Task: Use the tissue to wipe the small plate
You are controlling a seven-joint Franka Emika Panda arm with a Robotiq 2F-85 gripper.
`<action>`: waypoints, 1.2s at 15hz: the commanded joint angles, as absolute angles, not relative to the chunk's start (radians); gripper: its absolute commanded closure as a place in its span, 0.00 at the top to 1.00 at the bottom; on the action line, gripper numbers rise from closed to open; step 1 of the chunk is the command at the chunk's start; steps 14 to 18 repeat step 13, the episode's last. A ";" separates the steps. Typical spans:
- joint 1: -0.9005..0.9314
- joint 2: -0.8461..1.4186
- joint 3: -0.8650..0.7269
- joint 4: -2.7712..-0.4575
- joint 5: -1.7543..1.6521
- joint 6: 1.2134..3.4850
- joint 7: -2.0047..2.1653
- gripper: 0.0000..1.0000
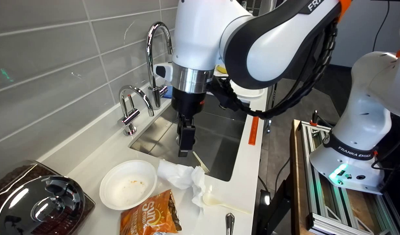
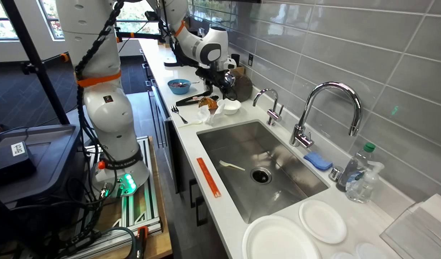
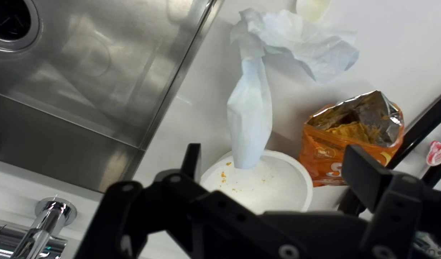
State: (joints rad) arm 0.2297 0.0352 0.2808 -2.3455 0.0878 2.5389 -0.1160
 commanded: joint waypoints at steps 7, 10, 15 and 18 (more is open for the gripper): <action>0.255 -0.083 0.271 -2.391 0.093 2.520 -0.084 1.00; 0.257 -0.089 0.271 -2.395 0.093 2.520 -0.084 1.00; 0.257 -0.089 0.271 -2.397 0.093 2.520 -0.084 1.00; 0.257 -0.089 0.271 -2.397 0.093 2.520 -0.084 1.00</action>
